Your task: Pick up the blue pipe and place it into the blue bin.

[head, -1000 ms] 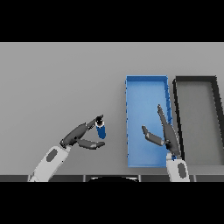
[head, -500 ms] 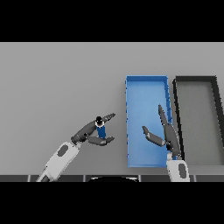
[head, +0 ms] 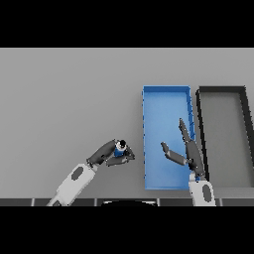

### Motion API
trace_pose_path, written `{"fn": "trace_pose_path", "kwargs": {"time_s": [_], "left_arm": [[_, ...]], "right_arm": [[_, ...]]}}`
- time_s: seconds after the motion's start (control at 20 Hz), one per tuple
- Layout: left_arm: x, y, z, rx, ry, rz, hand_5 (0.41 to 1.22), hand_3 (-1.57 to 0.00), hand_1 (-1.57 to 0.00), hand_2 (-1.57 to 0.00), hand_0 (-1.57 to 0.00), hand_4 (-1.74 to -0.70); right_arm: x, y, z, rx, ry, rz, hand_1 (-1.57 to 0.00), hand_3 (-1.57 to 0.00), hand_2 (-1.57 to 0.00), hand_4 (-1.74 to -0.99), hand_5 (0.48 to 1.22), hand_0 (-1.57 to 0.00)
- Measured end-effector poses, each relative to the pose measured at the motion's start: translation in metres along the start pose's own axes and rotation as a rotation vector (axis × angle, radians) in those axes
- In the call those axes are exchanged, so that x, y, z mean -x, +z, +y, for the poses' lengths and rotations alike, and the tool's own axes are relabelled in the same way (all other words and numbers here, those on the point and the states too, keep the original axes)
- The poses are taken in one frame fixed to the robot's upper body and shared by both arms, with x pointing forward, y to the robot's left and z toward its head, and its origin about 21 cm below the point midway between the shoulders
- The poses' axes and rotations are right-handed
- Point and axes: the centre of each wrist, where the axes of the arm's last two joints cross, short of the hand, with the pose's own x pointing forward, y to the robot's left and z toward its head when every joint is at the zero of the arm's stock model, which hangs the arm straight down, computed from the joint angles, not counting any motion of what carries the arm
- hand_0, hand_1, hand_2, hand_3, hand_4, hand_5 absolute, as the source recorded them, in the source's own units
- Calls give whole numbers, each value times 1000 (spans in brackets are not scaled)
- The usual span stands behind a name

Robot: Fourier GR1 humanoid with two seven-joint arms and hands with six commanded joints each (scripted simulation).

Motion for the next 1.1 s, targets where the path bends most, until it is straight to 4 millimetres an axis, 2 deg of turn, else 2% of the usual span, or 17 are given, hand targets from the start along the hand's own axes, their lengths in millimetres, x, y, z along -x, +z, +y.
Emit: {"fn": "trace_pose_path", "kwargs": {"time_s": [0.15,0.25,0.3,0.45,0.65,0.85,1.0,1.1], "left_arm": [[-5,0,-2,-32,-8,-33,1182,-1406,-1475,-1481,-1456,-1702],[-20,-6,-7,-38,8,-110,1196,-1436,-1510,-1513,-1498,-1716],[-26,-8,-1,-44,12,-132,1201,-1446,-1522,-1525,-1512,-1721],[-49,-16,-6,-25,10,-198,1211,-1469,-1546,-1547,-1541,-1731],[-74,-20,-6,6,-11,-195,1217,-1490,-1561,-1561,-1559,-1737],[-77,-19,-13,30,-27,-167,1219,-1496,-1567,-1567,-1566,-1739],[-77,-21,-10,18,-34,-143,1219,-1495,-1569,-1569,-1568,-1740],[-77,-18,-12,31,-33,-148,1219,-1495,-1570,-1570,-1569,-1740]], "right_arm": [[2,-2,-1,4,9,22,1,1,1,-1189,603,1],[1,-2,-2,-3,16,4,1,1,1,-1187,605,1],[0,-2,0,-3,9,7,1,1,1,-1183,606,1],[3,-1,-1,4,21,8,1,1,1,-1164,602,1],[0,2,-6,17,30,-5,1,1,1,-1141,603,1],[3,5,-6,22,37,-6,1,1,1,-1127,605,1],[2,5,-7,31,36,0,1,1,1,-1178,605,1],[2,6,-11,35,32,6,1,1,1,-1176,605,1]]}}
